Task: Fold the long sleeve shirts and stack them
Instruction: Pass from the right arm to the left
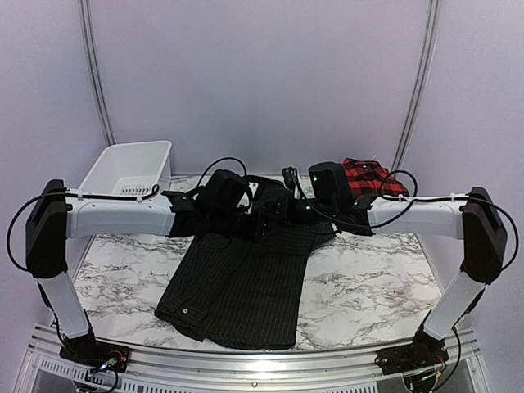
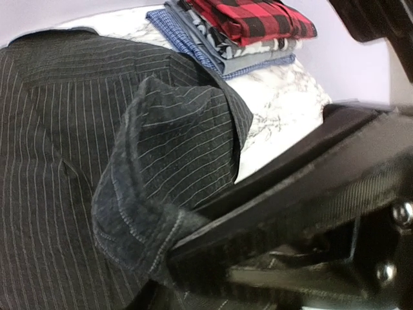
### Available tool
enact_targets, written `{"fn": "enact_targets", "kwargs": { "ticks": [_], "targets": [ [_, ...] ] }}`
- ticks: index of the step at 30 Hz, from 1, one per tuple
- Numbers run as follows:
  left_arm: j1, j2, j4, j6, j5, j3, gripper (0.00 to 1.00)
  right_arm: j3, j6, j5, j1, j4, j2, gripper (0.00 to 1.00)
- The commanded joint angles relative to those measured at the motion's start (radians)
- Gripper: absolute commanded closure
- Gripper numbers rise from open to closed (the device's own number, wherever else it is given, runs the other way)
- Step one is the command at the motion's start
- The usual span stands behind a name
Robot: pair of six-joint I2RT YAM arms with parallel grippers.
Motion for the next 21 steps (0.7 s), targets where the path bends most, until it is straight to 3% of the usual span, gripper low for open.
{"fn": "enact_targets", "kwargs": {
  "ticks": [1,2,4,10,15,18,21],
  "targets": [
    [-0.004,-0.001,-0.029,0.020,-0.065,0.048,0.83,0.064,-0.043,0.033,0.010,-0.020,-0.031,0.89],
    [-0.005,-0.008,-0.033,0.020,-0.071,0.047,0.94,0.070,-0.059,0.049,0.007,-0.037,-0.040,0.84],
    [-0.004,-0.031,-0.043,0.024,-0.069,0.040,1.00,0.077,-0.095,0.078,-0.005,-0.070,-0.057,0.75],
    [0.001,-0.116,-0.063,-0.060,0.014,-0.033,1.00,0.047,-0.239,0.182,-0.035,-0.176,-0.136,0.54],
    [0.024,-0.132,-0.047,-0.266,0.179,-0.070,1.00,-0.126,-0.440,0.269,0.030,-0.080,-0.274,0.37],
    [0.060,-0.133,0.038,-0.409,0.290,-0.117,1.00,-0.243,-0.523,0.282,0.070,0.013,-0.359,0.34],
    [0.092,-0.127,0.236,-0.577,0.402,-0.190,1.00,-0.343,-0.613,0.310,0.125,0.120,-0.420,0.33]
  ]
}}
